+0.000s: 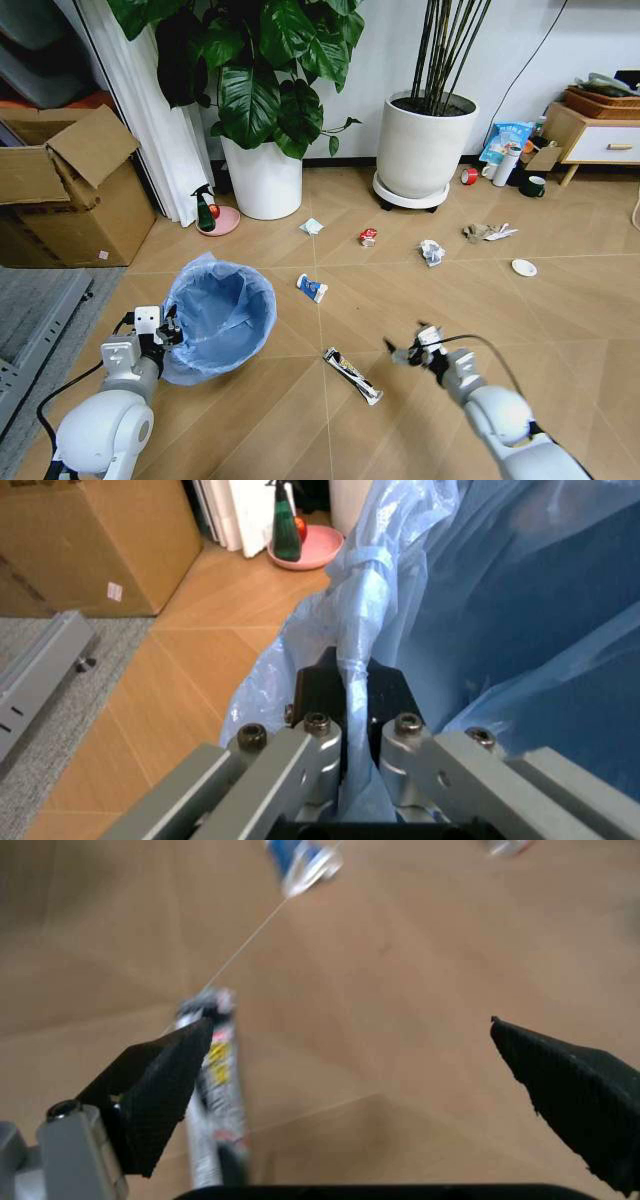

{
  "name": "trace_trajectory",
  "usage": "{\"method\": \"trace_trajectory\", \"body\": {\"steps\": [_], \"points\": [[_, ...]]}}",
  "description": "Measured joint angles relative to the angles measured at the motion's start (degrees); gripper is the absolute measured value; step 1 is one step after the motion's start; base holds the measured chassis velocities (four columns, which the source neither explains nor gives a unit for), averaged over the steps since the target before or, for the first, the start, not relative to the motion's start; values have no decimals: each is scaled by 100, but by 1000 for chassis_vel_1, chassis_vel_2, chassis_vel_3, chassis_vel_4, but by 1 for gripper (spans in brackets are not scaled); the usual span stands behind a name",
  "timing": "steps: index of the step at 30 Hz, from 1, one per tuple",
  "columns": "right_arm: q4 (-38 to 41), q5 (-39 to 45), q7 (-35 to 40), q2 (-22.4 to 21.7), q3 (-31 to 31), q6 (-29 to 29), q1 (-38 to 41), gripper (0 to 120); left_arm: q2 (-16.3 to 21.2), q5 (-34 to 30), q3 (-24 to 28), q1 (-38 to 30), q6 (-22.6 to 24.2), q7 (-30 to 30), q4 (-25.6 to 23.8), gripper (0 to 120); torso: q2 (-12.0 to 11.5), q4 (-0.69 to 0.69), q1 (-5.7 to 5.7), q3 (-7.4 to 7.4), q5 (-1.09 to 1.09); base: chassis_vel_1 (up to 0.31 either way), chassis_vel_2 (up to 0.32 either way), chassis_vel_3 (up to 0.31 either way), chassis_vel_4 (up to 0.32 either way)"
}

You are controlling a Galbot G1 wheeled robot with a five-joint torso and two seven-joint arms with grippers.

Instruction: Pick up the trash bin and place the garbage on the floor into it.

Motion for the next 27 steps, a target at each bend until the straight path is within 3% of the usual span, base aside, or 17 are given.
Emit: {"method": "trace_trajectory", "body": {"steps": [8, 27], "points": [[-1092, -255, 46, 529, -776, 18, 657, 100, 57, -111, 8, -45, -5, 10, -14, 0, 0, 2, 0, 0, 0, 0, 0, 0, 0], [-2156, -213, 57, 960, -891, 132, 1018, 100, 33, -131, 37, -64, -31, 6, -10, 0, 0, 1, 0, 0, -1, 0, 0, 0, 0]]}}
